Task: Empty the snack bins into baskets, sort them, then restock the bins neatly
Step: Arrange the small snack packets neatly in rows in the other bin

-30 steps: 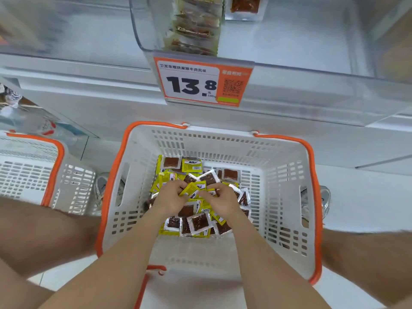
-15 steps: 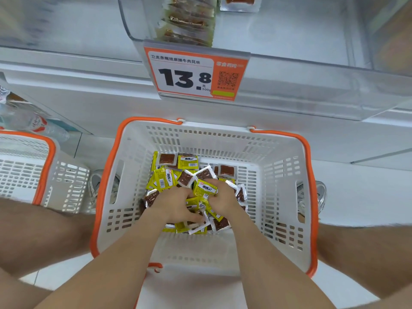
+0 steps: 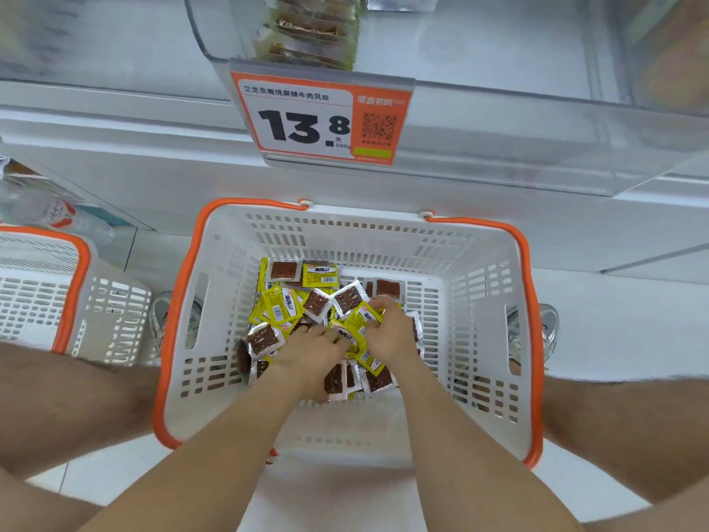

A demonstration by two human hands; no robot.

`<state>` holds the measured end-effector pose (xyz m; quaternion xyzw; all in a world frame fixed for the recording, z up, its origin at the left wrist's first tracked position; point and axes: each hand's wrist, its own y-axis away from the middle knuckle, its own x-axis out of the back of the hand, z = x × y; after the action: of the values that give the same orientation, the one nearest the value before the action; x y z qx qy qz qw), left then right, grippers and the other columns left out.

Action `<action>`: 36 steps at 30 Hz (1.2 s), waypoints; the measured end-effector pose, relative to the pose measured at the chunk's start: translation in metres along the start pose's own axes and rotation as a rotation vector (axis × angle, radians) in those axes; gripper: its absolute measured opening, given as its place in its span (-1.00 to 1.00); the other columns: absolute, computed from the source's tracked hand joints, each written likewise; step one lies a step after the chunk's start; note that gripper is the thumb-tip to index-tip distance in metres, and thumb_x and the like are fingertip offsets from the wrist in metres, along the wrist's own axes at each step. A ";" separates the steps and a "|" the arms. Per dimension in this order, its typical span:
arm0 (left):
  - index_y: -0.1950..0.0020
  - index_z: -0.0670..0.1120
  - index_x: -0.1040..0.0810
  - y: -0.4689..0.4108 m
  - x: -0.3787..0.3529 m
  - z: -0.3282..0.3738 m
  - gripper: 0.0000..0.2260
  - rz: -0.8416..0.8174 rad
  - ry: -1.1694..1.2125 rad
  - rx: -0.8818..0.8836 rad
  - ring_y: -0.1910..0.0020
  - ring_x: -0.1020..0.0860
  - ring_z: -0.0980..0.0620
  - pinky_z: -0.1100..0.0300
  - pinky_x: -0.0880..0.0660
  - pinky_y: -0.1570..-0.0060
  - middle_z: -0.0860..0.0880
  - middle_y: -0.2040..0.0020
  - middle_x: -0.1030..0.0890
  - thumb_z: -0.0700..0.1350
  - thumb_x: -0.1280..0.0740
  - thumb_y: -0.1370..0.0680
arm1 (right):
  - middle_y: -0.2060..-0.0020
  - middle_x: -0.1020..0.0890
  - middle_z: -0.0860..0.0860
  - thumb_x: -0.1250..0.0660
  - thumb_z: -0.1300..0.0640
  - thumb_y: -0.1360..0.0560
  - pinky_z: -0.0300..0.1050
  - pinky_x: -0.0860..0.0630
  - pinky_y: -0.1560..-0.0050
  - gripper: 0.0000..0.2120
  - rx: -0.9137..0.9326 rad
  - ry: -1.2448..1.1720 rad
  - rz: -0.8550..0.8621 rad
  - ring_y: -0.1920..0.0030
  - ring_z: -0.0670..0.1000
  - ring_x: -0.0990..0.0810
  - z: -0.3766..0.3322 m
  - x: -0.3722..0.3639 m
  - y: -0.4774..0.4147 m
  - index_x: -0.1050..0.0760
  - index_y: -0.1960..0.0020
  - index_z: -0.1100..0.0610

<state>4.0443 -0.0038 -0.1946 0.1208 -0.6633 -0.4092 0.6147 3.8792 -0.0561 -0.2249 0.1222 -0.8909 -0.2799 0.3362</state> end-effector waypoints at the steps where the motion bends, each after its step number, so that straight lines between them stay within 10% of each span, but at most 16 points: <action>1: -0.56 0.01 -0.26 -0.001 0.001 0.002 -0.13 -0.013 -0.047 -0.024 -0.42 -0.40 -0.11 -0.07 -0.38 -0.35 -0.04 -0.44 -0.42 0.11 -0.61 -0.37 | 0.16 -0.60 0.01 -0.24 0.30 -0.60 -0.15 -0.42 0.33 -0.65 -0.010 -0.003 0.015 0.36 -0.02 -0.53 0.000 0.001 0.000 -0.48 -0.34 0.06; 5: -0.60 0.00 -0.22 -0.005 -0.004 0.006 -0.22 0.025 -0.164 -0.153 -0.47 -0.35 -0.19 -0.18 -0.35 -0.39 -0.12 -0.50 -0.34 -0.25 -0.51 -0.48 | 0.15 -0.66 0.04 -0.25 0.30 -0.56 0.00 -0.59 0.26 -0.65 -0.051 -0.032 0.048 0.32 0.08 -0.61 0.003 0.006 0.000 -0.54 -0.29 0.05; 9: -0.55 0.03 -0.32 -0.008 -0.009 0.009 -0.43 0.078 -0.127 -0.190 -0.41 -0.36 -0.18 -0.13 -0.34 -0.32 -0.09 -0.45 -0.35 0.01 -0.42 -0.58 | 0.02 -0.69 0.04 -0.27 0.30 -0.54 -0.06 -0.57 0.28 -0.66 -0.046 -0.044 0.074 0.26 0.06 -0.65 0.004 0.013 0.001 -0.57 -0.24 0.04; 12: -0.36 0.04 -0.53 -0.011 -0.008 0.011 -0.59 0.093 0.171 -0.076 -0.32 -0.43 -0.14 -0.11 -0.36 -0.27 -0.04 -0.27 -0.48 0.26 -0.22 -0.65 | 0.07 -0.65 0.06 -0.27 0.32 -0.54 -0.18 -0.44 0.36 -0.68 -0.078 -0.098 0.067 0.33 0.01 -0.58 0.006 0.020 0.002 -0.56 -0.22 0.04; 16: 0.01 -0.19 -0.57 -0.015 0.002 -0.001 -0.73 0.249 0.906 0.187 0.19 -0.56 -0.10 0.03 -0.40 0.18 -0.04 0.27 -0.49 0.02 -0.32 -0.69 | 0.12 -0.65 0.09 -0.35 0.28 -0.51 -0.18 -0.44 0.35 -0.79 -0.163 -0.295 0.072 0.33 0.00 -0.55 0.006 0.031 0.002 -0.56 -0.12 0.12; 20: -0.03 -0.14 -0.66 -0.007 0.023 -0.018 -0.86 0.342 1.469 0.342 0.11 -0.67 -0.07 -0.13 -0.66 0.11 -0.21 0.08 -0.67 -0.06 -0.47 -0.60 | 0.03 -0.66 0.06 -0.42 0.21 -0.50 0.17 -0.66 -0.11 -0.95 -0.279 -0.634 -0.054 0.03 0.11 -0.64 -0.006 0.043 0.007 -0.60 0.05 0.10; 25: -0.16 -0.07 -0.68 0.009 0.053 -0.015 -0.83 0.405 1.723 0.268 0.02 -0.74 0.00 0.12 -0.67 0.15 -0.06 -0.01 -0.76 -0.11 -0.50 -0.59 | -0.07 -0.72 0.21 -0.57 0.08 -0.23 0.38 -0.56 -0.28 -0.75 -0.198 -0.713 -0.226 -0.21 0.30 -0.66 -0.026 0.043 0.020 -0.65 0.13 0.09; 32: -0.28 -0.10 -0.61 0.034 0.080 -0.017 -0.76 0.559 1.892 0.195 -0.13 -0.71 -0.15 -0.05 -0.66 -0.05 -0.11 -0.12 -0.74 -0.01 -0.35 -0.68 | -0.03 -0.74 0.19 -0.60 0.17 -0.38 0.40 -0.60 -0.19 -0.68 -0.041 -0.739 -0.223 -0.10 0.28 -0.72 -0.063 0.058 0.042 -0.61 -0.07 0.22; 36: -0.40 0.00 -0.51 0.048 0.104 -0.015 -0.54 0.528 1.968 0.111 -0.28 -0.64 -0.14 -0.16 -0.55 -0.27 -0.09 -0.29 -0.67 0.26 -0.33 -0.63 | 0.09 -0.74 0.03 -0.63 0.18 -0.43 0.08 -0.67 -0.08 -0.79 0.155 -0.590 -0.072 0.03 0.01 -0.74 -0.087 0.071 0.055 -0.63 0.03 0.13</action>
<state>4.0524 -0.0481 -0.0883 0.2819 0.1126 0.0515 0.9514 3.8829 -0.0767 -0.1018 0.0924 -0.9639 -0.2462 0.0427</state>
